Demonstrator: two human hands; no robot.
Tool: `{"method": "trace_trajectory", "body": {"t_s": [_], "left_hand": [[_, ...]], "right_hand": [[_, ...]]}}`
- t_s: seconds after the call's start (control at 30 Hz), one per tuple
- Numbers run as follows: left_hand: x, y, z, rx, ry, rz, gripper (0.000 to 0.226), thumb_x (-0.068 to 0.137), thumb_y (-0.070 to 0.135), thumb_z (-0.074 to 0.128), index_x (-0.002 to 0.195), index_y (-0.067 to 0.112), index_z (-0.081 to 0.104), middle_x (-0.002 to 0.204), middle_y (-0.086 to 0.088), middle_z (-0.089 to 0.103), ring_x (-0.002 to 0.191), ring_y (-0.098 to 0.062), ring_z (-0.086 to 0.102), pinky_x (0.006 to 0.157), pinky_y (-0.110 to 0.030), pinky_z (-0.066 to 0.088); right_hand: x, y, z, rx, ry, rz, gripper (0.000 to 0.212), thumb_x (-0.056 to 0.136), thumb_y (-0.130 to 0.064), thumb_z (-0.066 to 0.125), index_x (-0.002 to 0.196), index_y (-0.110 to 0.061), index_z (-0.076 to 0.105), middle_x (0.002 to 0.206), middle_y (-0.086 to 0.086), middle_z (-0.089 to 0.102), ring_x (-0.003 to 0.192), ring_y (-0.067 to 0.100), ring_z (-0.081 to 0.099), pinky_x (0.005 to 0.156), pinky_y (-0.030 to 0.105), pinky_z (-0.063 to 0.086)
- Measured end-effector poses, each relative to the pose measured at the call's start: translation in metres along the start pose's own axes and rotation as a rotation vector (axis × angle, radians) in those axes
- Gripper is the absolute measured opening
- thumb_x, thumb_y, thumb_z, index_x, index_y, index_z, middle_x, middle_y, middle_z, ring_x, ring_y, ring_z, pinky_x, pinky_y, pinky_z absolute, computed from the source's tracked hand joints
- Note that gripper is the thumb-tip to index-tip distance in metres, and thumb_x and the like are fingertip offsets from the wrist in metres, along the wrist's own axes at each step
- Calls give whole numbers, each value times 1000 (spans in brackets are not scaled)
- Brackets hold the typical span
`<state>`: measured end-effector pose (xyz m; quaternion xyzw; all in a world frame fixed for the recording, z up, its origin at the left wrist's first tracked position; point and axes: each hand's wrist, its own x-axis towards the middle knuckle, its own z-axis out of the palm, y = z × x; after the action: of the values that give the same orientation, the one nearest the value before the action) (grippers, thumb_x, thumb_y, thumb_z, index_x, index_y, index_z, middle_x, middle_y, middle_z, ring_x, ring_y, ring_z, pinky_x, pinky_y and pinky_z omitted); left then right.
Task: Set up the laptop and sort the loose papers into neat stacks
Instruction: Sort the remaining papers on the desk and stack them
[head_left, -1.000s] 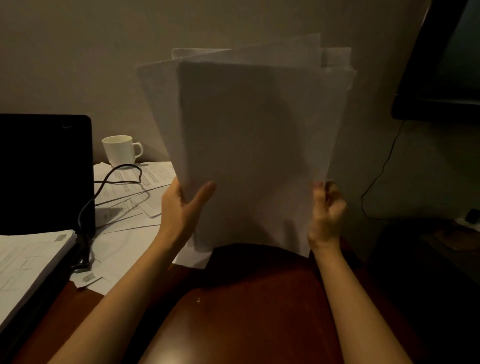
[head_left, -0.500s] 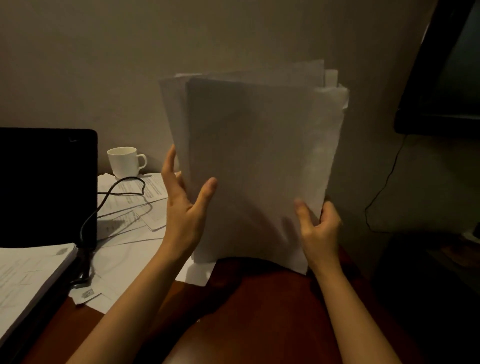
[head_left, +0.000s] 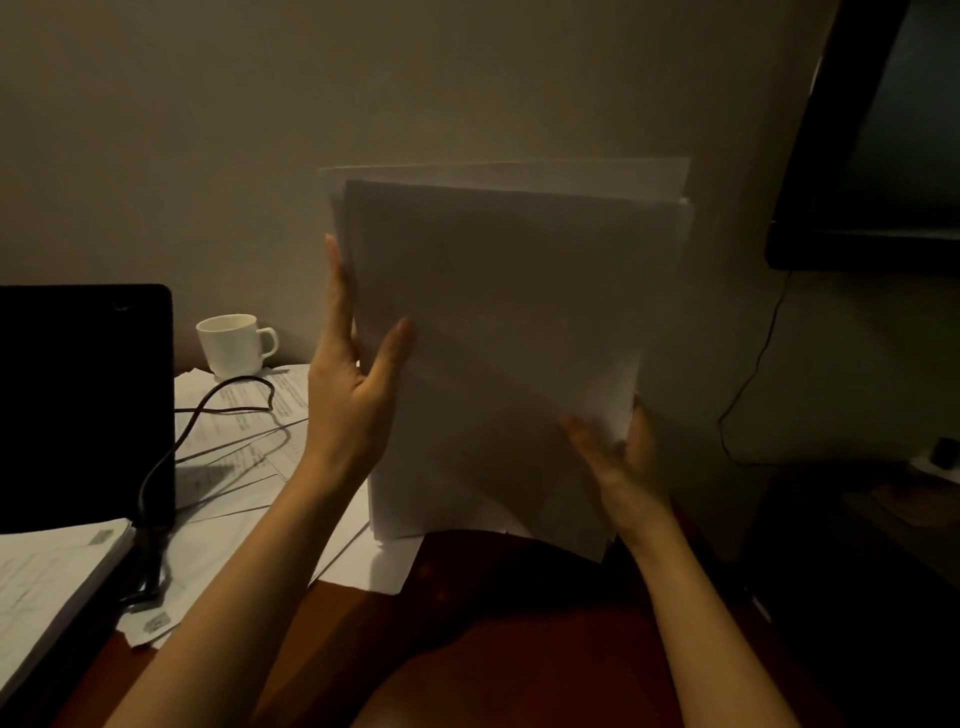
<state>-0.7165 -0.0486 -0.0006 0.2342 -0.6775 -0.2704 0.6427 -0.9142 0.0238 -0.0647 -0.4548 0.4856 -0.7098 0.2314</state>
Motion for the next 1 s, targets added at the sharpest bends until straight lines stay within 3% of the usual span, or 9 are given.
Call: {"method": "trace_trajectory", "body": {"t_s": [0.13,0.2,0.3,0.37,0.43,0.57,0.73,0.87,1.0], "left_hand": [[-3,-2,-9,-30,-61,-87,82,88,32,56,148,42,1,144,20,34,117,10,51,84,-11,48],[-15,-11,-8,-57,-10,-170,85,91,25,60,149,39,1,125,16,49,105,13,57,77,-9,49],[-32,-25,-5,-154,47,-327,69,85,20,60,146,26,28,105,18,58,90,7,64,73,-11,53],[-38,-31,1,-139,1,-411,36,80,23,64,116,24,57,99,10,65,92,-10,67,68,-17,56],[-41,-33,5,-131,2,-452,20,79,19,68,93,29,58,91,9,65,83,-10,67,59,-15,54],[-44,-39,2,-107,-14,-514,42,61,37,86,90,34,55,92,11,64,84,-7,63,66,-22,50],[-48,-42,-7,-129,-121,-580,76,28,58,83,95,32,58,90,11,69,84,-10,67,66,-21,53],[-48,-39,-8,-217,-101,-556,65,41,52,83,98,30,59,88,12,71,84,-8,68,63,-18,53],[-57,-32,10,-153,-78,-500,27,75,17,74,94,28,59,90,11,68,81,-8,66,62,-16,54]], "right_hand": [[-3,-4,-3,23,16,-5,31,69,-34,67,98,-32,55,94,-12,66,86,3,65,76,21,53],[-2,-5,-3,14,46,-32,29,72,-37,66,98,-33,54,96,-11,65,88,-2,65,76,17,52],[1,-1,-5,15,79,-63,19,79,-33,64,96,-30,55,95,-10,64,82,-8,63,68,10,49],[0,4,-3,-17,84,-34,16,79,-32,66,93,-29,58,93,-7,66,84,3,66,71,22,53],[1,9,-3,-16,80,9,13,80,-23,70,90,-25,62,91,-4,69,84,9,68,74,29,55],[4,11,-5,51,35,99,23,79,-16,72,101,-19,63,93,-5,68,82,4,67,67,18,54],[3,10,-7,77,42,118,36,74,-20,74,100,-31,53,101,-4,64,90,10,64,75,27,55],[7,14,-14,150,67,200,44,63,-35,72,100,-13,63,102,8,69,88,19,67,69,23,57],[2,23,-3,-3,40,184,22,72,-16,78,88,-21,63,88,-3,68,78,6,65,62,14,54]]}}
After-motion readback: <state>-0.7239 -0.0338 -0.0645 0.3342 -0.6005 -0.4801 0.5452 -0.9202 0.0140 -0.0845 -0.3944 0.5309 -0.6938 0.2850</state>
